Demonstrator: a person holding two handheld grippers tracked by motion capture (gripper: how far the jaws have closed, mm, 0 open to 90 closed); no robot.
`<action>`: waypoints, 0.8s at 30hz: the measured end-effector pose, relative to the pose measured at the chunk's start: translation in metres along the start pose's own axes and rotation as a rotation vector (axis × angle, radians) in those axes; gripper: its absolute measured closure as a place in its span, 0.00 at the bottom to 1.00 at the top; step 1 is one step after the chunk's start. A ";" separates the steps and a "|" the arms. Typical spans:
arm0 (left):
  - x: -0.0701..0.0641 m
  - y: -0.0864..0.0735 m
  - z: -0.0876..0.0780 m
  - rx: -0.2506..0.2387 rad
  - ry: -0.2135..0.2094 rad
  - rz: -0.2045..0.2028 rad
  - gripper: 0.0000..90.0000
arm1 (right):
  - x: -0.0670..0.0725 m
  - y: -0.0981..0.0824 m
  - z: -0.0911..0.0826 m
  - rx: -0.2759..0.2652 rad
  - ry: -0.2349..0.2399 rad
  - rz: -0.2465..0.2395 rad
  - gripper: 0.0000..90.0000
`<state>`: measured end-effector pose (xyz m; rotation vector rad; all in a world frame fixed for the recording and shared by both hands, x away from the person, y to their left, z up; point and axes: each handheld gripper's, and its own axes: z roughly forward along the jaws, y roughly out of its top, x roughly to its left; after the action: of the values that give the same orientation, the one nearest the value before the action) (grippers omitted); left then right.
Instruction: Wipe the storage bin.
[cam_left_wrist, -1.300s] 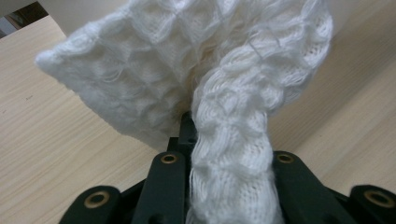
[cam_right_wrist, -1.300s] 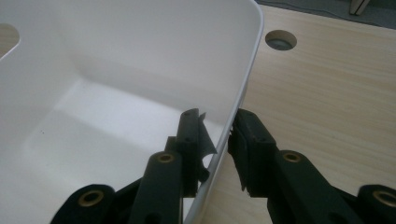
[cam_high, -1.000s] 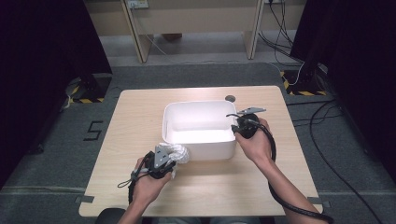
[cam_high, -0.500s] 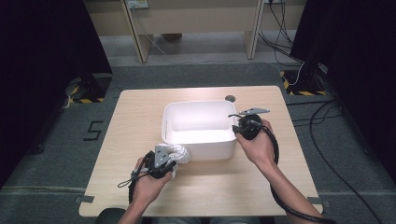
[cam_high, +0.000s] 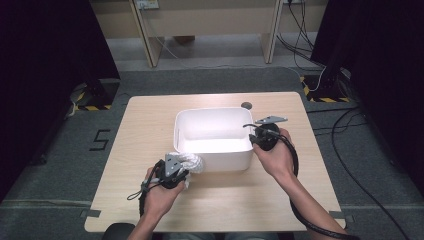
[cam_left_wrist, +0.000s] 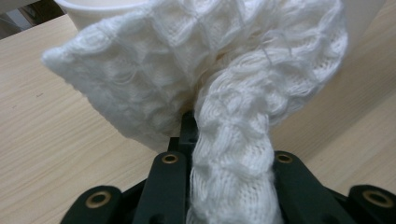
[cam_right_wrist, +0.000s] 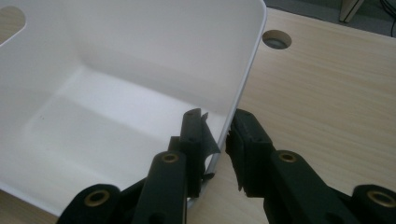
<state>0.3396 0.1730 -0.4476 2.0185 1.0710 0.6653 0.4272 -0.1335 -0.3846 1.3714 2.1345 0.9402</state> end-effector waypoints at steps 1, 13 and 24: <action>0.000 0.000 0.000 0.001 0.002 0.000 0.84 | 0.000 0.000 0.000 0.000 0.000 -0.001 0.84; 0.000 -0.004 0.008 0.018 0.015 0.004 0.84 | 0.001 0.000 0.000 0.000 0.002 -0.007 0.84; 0.002 -0.017 0.020 0.053 0.009 -0.004 0.84 | 0.001 0.000 0.000 -0.001 0.003 -0.011 0.84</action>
<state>0.3470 0.1740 -0.4729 2.0595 1.1089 0.6506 0.4270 -0.1322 -0.3847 1.3567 2.1416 0.9397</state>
